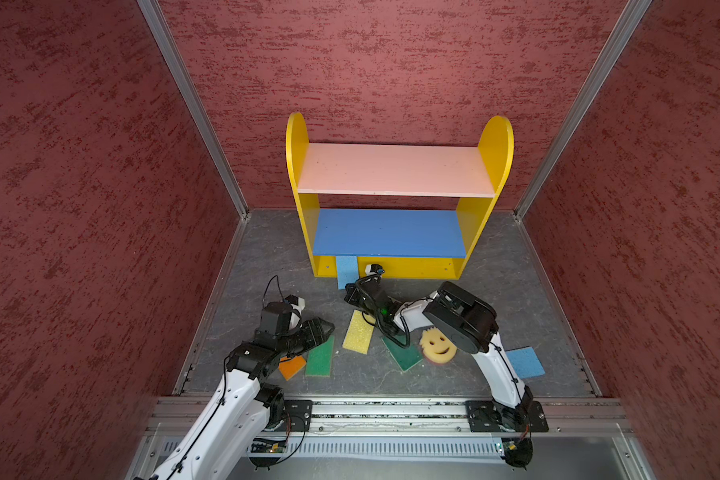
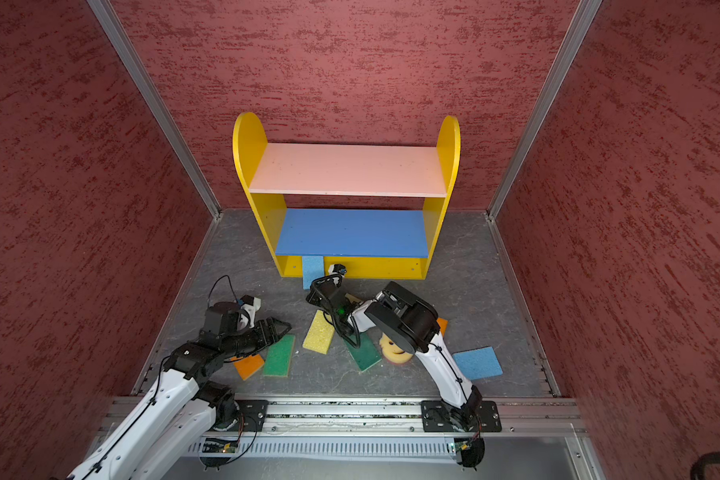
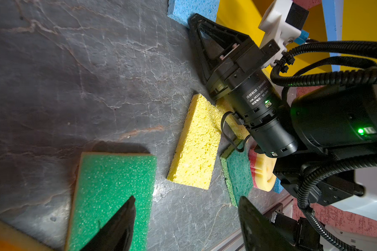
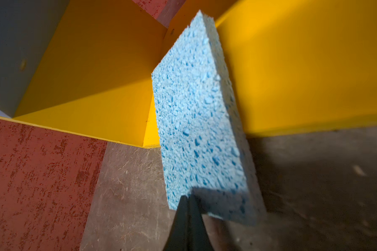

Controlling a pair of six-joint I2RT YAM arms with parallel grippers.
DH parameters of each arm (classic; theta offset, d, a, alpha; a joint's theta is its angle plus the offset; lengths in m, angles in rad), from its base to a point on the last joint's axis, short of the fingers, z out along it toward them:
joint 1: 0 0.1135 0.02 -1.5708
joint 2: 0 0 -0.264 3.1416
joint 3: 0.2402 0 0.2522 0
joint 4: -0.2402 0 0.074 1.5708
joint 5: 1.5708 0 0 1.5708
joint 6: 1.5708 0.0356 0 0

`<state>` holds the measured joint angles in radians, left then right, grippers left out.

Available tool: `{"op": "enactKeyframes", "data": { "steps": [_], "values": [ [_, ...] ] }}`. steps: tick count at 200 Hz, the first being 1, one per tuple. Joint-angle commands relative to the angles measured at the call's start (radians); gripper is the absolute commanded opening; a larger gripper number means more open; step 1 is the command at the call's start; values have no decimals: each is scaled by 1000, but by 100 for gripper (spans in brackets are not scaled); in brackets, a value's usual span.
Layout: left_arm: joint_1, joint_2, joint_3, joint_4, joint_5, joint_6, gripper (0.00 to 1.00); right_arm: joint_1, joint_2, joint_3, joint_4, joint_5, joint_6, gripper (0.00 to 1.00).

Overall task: Place and organize the cleaning sponges onto the shelf
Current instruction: 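Push the blue sponge with the right gripper into the lower shelf compartment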

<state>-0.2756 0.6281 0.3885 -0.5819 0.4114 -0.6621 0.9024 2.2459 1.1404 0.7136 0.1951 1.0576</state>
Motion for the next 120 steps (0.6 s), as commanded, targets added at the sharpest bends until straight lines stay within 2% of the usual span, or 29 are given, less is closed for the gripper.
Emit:
{"op": "enactKeyframes", "data": {
  "steps": [1,88,120],
  "values": [
    [-3,-11,-10,7,4,1,74,13,14,-42,-33,53,70,0],
    [-3,-11,-5,7,1,0,73,44,-52,-82,-17,64,-15,0],
    [-4,-11,-9,7,1,1,74,53,-74,-102,-53,69,-8,0]
  ]
}}
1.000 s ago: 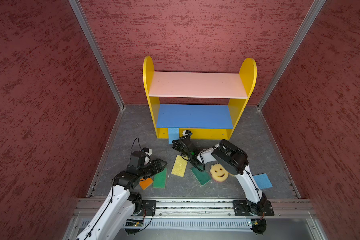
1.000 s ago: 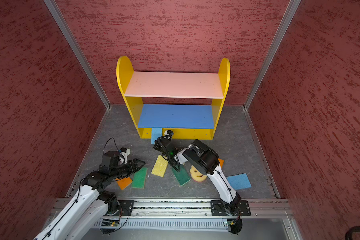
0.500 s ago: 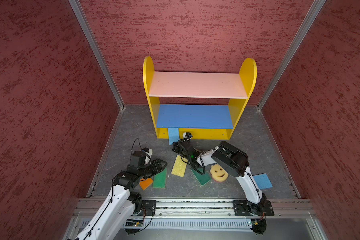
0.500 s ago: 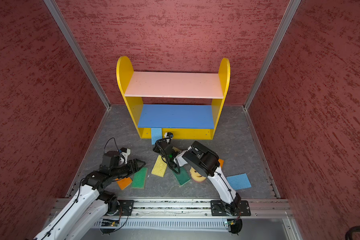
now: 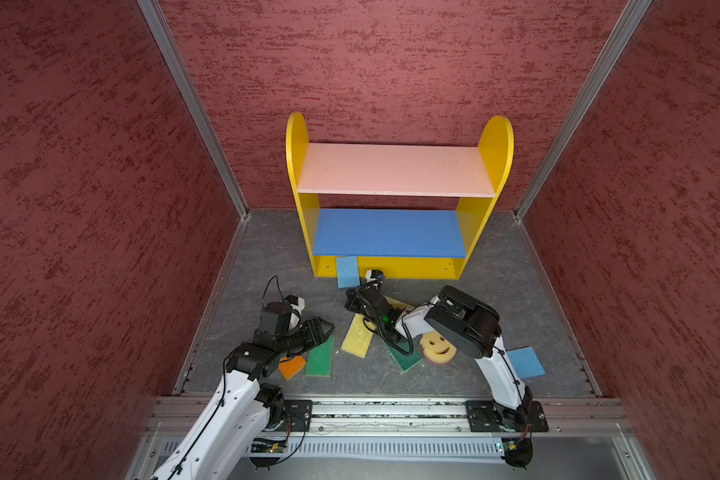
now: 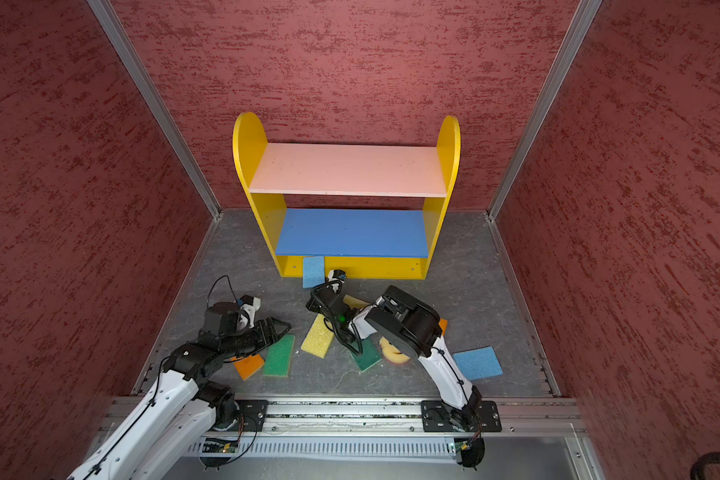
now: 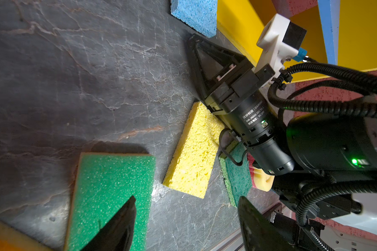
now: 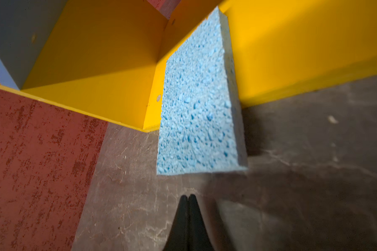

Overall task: Place and organize the cleaning sponges onto the shelf
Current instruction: 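Push the blue sponge with the right gripper into the lower shelf compartment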

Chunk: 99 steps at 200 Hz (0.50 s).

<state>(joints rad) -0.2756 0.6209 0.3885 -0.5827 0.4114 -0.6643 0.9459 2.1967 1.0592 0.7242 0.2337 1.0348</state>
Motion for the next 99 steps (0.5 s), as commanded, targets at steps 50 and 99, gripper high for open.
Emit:
{"op": "enactKeyframes", "data": {
  "steps": [50,99],
  "values": [
    [-4,5,-1,5,1,6,73,-4,51,52,-113,71,29,0],
    [-4,12,1,0,2,8,73,-66,117,84,-42,64,62,0]
  ]
}}
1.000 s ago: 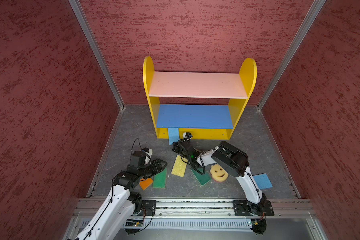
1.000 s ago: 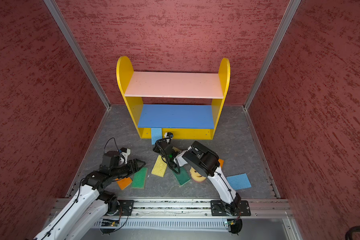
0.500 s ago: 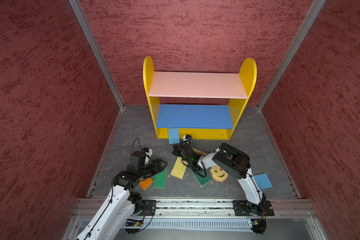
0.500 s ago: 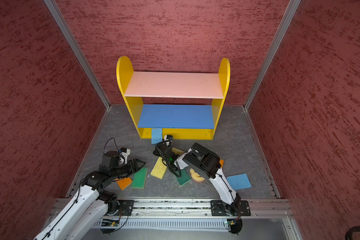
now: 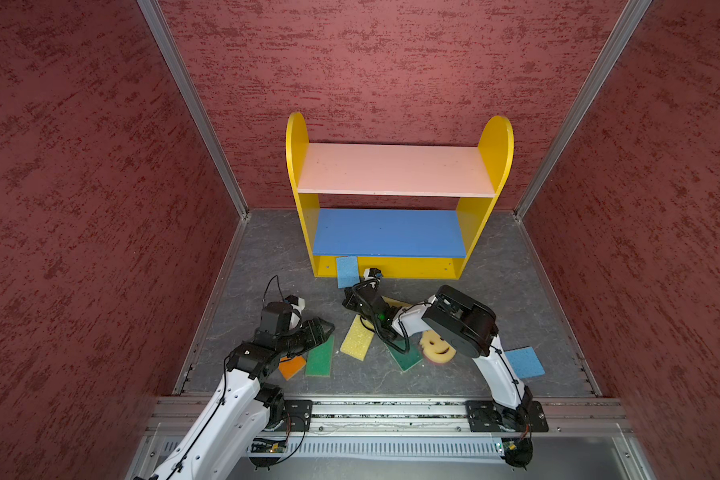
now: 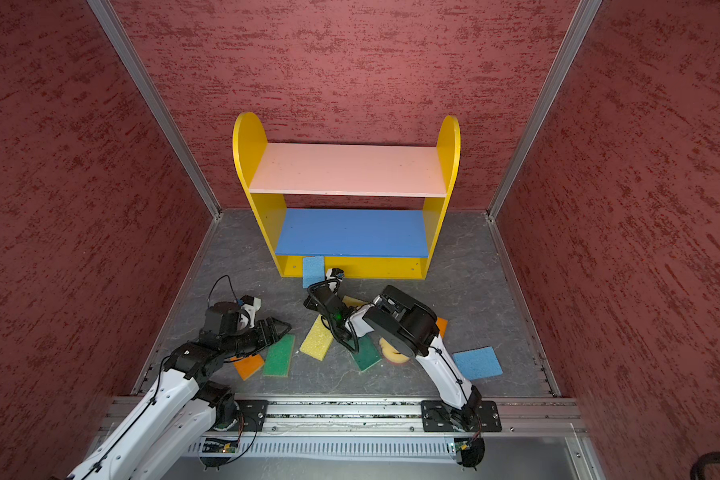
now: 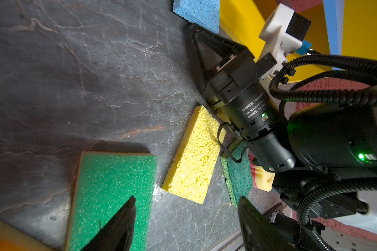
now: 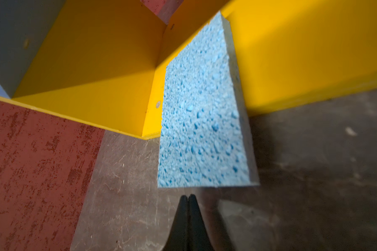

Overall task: Place and organize the cleaning sponges onto the shelf
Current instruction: 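Push the blue sponge with the right gripper into the lower shelf compartment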

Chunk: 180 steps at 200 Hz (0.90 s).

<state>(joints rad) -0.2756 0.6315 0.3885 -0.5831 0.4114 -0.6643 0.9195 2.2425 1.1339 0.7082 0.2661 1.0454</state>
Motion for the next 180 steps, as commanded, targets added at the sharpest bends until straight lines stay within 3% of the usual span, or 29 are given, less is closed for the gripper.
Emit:
{"op": "enactKeyframes", "data": {
  "steps": [1,180],
  "values": [
    [-4,2,1,0,1,8,73,-40,73,10,-26,32,52,0],
    [-5,19,-8,11,-3,11,73,-65,185,208,-80,-26,35,0]
  ]
}}
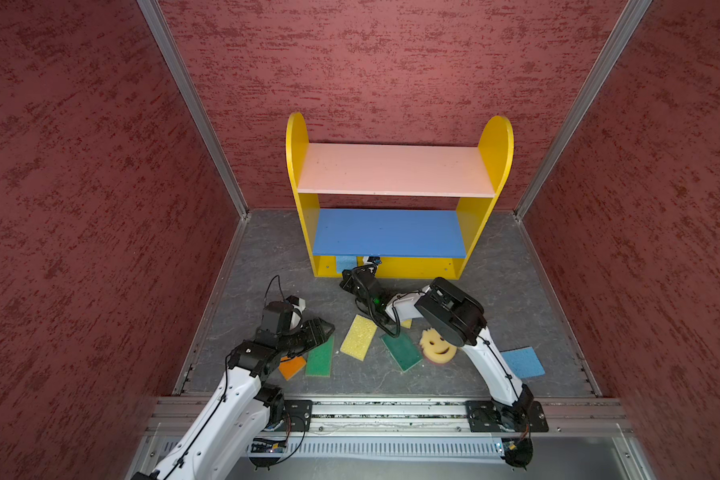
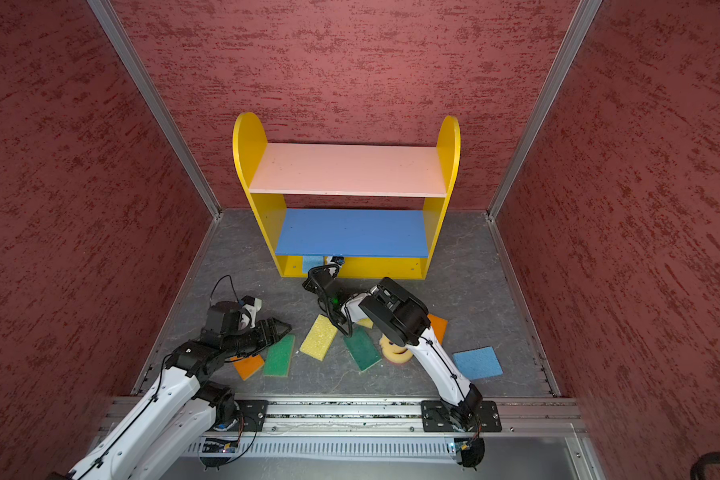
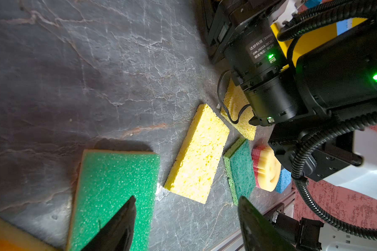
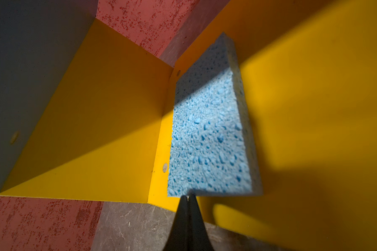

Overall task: Place and organize the cleaning sponges onto the shelf
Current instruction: 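Push the blue sponge with the right gripper into the lower shelf compartment, then open the right gripper and draw it back from the shelf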

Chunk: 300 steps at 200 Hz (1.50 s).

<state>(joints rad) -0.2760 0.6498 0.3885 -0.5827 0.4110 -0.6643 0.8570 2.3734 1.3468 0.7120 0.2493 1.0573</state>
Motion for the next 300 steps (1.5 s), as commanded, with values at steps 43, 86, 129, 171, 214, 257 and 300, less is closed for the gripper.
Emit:
{"op": "enactKeyframes", "data": {
  "steps": [43,86,129,171,214,257,300],
  "values": [
    [-4,4,-11,14,-3,11,73,-3,52,-4,-90,-7,19,0],
    [-4,13,-10,21,1,9,74,-2,67,37,-106,-14,11,0],
    [-5,16,-11,15,-1,12,74,-2,56,7,-88,-16,12,0],
    [-5,16,4,8,-2,13,73,-2,-23,-69,-57,-56,17,0],
    [0,16,64,-27,-26,28,73,-3,-215,-156,-97,-104,-49,0],
    [26,2,141,-57,-64,27,74,8,-498,-388,-157,-83,-37,0],
    [73,44,251,-102,-161,50,79,11,-855,-599,-490,74,-43,0]
  ]
}}
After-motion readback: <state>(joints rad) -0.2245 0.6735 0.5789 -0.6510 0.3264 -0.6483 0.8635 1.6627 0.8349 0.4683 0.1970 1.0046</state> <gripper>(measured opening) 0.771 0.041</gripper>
